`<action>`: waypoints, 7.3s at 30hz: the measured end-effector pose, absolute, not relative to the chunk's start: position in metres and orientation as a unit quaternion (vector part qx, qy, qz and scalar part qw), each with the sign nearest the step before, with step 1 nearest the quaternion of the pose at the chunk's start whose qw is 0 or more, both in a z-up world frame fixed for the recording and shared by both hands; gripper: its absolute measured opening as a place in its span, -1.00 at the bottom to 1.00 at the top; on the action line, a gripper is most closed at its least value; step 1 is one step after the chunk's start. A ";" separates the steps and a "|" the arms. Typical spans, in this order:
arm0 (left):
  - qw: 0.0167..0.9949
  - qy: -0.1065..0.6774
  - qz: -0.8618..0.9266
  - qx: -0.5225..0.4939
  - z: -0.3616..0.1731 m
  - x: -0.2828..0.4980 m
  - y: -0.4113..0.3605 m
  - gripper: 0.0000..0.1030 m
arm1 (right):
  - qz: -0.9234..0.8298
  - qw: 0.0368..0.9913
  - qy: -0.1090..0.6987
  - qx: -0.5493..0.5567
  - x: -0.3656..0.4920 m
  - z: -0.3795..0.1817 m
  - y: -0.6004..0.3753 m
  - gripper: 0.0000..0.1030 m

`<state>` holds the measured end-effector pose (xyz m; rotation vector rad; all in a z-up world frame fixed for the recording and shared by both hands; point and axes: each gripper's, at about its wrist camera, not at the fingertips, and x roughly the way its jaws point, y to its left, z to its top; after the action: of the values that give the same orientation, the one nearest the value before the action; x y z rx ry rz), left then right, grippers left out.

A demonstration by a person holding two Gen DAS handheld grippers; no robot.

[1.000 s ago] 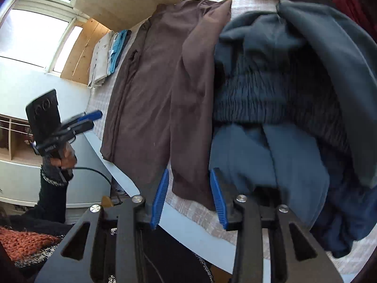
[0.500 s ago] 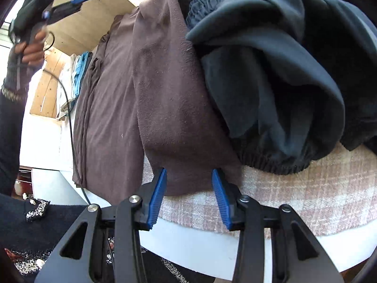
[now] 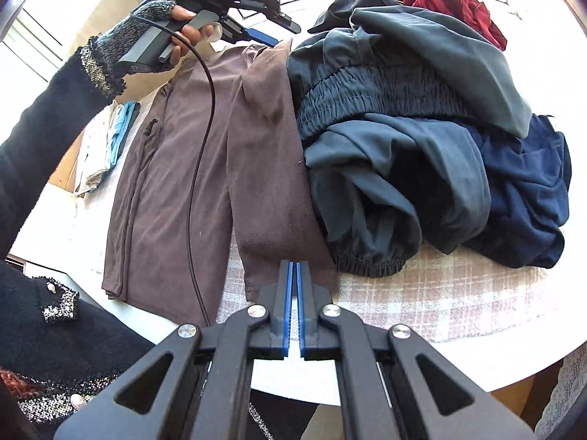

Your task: Fold clothes

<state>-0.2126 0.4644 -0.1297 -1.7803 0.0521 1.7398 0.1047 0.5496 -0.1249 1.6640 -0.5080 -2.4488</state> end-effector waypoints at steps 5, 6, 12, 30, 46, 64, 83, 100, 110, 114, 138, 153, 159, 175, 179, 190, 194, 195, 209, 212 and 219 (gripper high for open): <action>0.330 0.033 0.664 -0.670 -0.138 -0.218 0.465 -0.80 | -0.819 0.074 -0.154 0.548 0.113 -0.135 0.551 -0.56; 0.332 0.036 0.666 -0.667 -0.138 -0.218 0.463 -0.80 | -0.820 0.075 -0.152 0.546 0.113 -0.139 0.551 -0.31; 0.343 0.022 0.678 -0.650 -0.114 -0.218 0.446 -0.82 | -0.819 0.088 -0.166 0.543 0.098 -0.164 0.556 -0.20; 0.356 0.022 0.695 -0.625 -0.081 -0.224 0.416 -0.94 | -0.835 0.094 -0.147 0.522 0.106 -0.119 0.566 -0.95; 0.321 0.113 0.635 -0.694 -0.145 -0.225 0.485 -0.92 | -0.852 0.051 -0.104 0.510 0.109 -0.089 0.553 -0.95; 0.384 -0.120 0.655 -0.640 -0.099 -0.259 0.424 -0.90 | -0.891 -0.124 -0.017 0.437 0.086 -0.030 0.623 -0.95; 0.448 0.025 0.676 -0.585 -0.049 -0.134 0.435 -0.40 | -0.829 -0.026 -0.322 0.455 0.100 -0.112 0.731 -0.26; 0.456 0.106 0.680 -0.564 -0.060 0.045 0.521 -0.34 | -0.823 0.103 -0.268 0.490 0.106 -0.125 0.733 -0.73; 0.468 0.298 0.698 -0.452 -0.079 0.121 0.651 -0.17 | -0.834 0.039 -0.240 0.495 0.073 -0.104 0.801 -0.15; 0.440 0.321 0.695 -0.469 -0.106 0.105 0.661 -0.52 | -0.837 0.051 -0.240 0.488 0.072 -0.097 0.807 -0.15; 0.474 0.180 0.693 -0.513 -0.106 0.082 0.617 -0.81 | -0.776 0.177 -0.175 0.579 0.023 -0.118 0.752 -0.81; 0.515 0.025 0.678 -0.523 -0.068 0.099 0.538 -0.86 | -0.754 0.211 -0.176 0.596 0.020 -0.089 0.735 -0.24; 0.516 0.049 0.672 -0.529 -0.098 0.104 0.566 -0.79 | -0.725 0.200 -0.157 0.640 0.017 -0.121 0.726 -0.13; 0.491 0.168 0.720 -0.461 -0.070 0.124 0.596 -0.46 | -0.674 0.226 -0.215 0.670 0.009 -0.166 0.747 -0.36; 0.476 0.183 0.732 -0.452 -0.075 0.124 0.608 -0.26 | -0.676 0.232 -0.211 0.667 0.012 -0.141 0.739 -0.87; 0.453 0.060 0.784 -0.419 -0.069 0.099 0.586 -0.65 | -0.670 0.300 -0.281 0.618 0.011 -0.088 0.718 -0.81; 0.458 0.003 0.767 -0.451 -0.072 0.085 0.558 -0.80 | -0.663 0.311 -0.292 0.616 0.006 -0.076 0.725 -0.58; 0.455 -0.019 0.765 -0.456 -0.070 0.083 0.547 -0.80 | -0.668 0.308 -0.290 0.612 0.002 -0.071 0.728 -0.47; 0.351 -0.161 0.816 -0.430 -0.034 0.116 0.372 -0.80 | -0.719 0.256 -0.099 0.639 -0.271 -0.104 0.584 -0.22; 0.325 -0.178 0.820 -0.437 -0.044 0.117 0.351 -0.81 | -0.696 0.235 -0.058 0.676 -0.317 -0.146 0.544 -0.22; 0.288 -0.211 0.821 -0.445 -0.059 0.113 0.316 -0.81 | -0.661 0.236 -0.068 0.709 -0.356 -0.196 0.513 -0.26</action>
<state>0.1133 0.3165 -0.0590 -1.1875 -0.5637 2.1931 -0.3557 0.5131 -0.1962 1.9442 -0.1864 -1.8137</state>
